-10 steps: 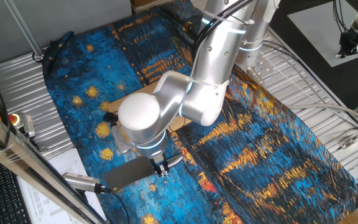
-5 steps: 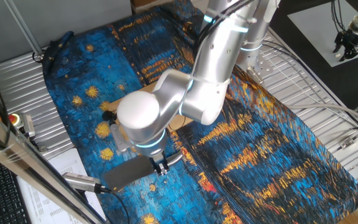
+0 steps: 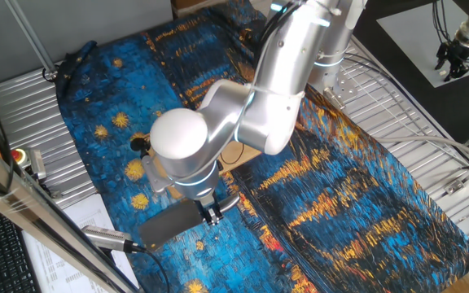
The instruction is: Put the knife on the cutting board
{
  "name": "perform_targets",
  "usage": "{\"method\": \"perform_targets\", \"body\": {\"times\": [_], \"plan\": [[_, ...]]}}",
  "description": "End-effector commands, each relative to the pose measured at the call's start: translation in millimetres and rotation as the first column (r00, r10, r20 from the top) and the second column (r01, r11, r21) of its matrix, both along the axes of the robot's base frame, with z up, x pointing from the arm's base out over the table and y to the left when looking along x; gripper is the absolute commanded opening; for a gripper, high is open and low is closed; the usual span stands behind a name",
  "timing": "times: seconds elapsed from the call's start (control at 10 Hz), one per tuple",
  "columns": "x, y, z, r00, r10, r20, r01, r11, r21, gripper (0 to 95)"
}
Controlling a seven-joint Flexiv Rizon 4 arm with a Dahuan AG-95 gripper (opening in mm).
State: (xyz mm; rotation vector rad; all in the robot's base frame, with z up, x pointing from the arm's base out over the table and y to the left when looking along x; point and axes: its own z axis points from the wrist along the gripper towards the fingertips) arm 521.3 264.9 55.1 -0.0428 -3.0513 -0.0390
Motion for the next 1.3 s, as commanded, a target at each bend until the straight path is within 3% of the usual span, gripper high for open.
{"method": "perform_targets", "body": {"times": [0.1,1.3], "plan": [[-1.1,0.9,7.3,1.0,0.005,0.002,-0.005,1.0,-0.001,0.0],[-18.1,11.9,71.0,0.999,0.034,-0.002,-0.033,0.999,0.021,0.0]]}}
